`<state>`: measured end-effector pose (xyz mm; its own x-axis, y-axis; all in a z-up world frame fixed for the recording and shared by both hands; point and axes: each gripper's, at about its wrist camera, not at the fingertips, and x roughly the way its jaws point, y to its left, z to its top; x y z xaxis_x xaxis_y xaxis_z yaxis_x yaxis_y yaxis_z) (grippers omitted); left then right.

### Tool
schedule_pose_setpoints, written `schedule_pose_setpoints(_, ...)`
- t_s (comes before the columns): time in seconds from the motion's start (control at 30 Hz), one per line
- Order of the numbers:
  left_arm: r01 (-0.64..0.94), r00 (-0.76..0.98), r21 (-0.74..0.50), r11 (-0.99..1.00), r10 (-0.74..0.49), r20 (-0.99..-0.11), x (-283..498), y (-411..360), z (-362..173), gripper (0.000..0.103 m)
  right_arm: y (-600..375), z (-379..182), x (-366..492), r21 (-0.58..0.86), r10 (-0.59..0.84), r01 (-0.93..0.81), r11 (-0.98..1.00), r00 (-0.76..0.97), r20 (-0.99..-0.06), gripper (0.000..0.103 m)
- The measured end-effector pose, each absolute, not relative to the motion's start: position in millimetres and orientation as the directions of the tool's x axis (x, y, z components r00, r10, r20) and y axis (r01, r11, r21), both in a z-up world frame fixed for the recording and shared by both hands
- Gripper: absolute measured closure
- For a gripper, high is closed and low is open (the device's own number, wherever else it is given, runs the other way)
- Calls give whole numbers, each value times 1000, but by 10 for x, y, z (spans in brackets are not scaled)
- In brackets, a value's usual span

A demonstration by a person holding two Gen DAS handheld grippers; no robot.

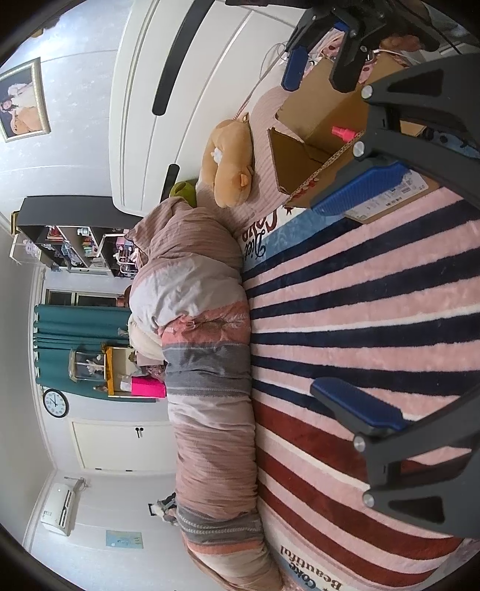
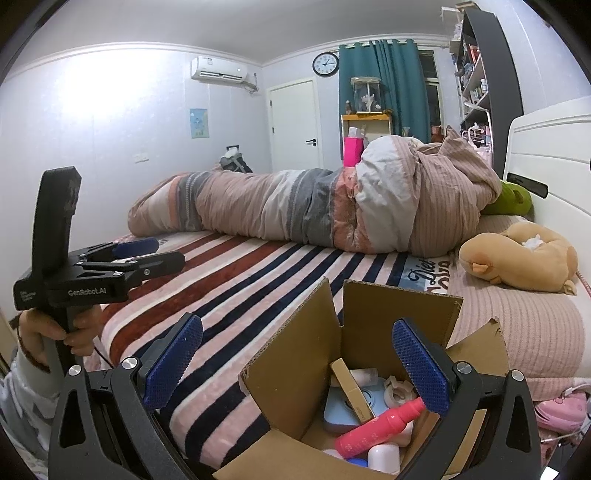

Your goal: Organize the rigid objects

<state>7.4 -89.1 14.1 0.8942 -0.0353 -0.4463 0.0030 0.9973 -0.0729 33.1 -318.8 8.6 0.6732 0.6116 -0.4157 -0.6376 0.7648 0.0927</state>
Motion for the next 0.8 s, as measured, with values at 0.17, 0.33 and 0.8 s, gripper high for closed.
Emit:
schedule_pose_setpoints(0.17,4,895,-76,997,-38,-445,72,-903,140,15,-3176,84,334,95,610,-635,766,674,-417,0)
schedule_pose_setpoints(0.33,11,895,-78,997,-45,-445,69,-904,154,15,-3162,81,317,82,606,-637,767,676,-419,0)
schedule_pose_setpoints(0.8,13,895,-74,997,-44,-443,64,-886,159,15,-3198,79,344,90,610,-637,765,674,-416,0)
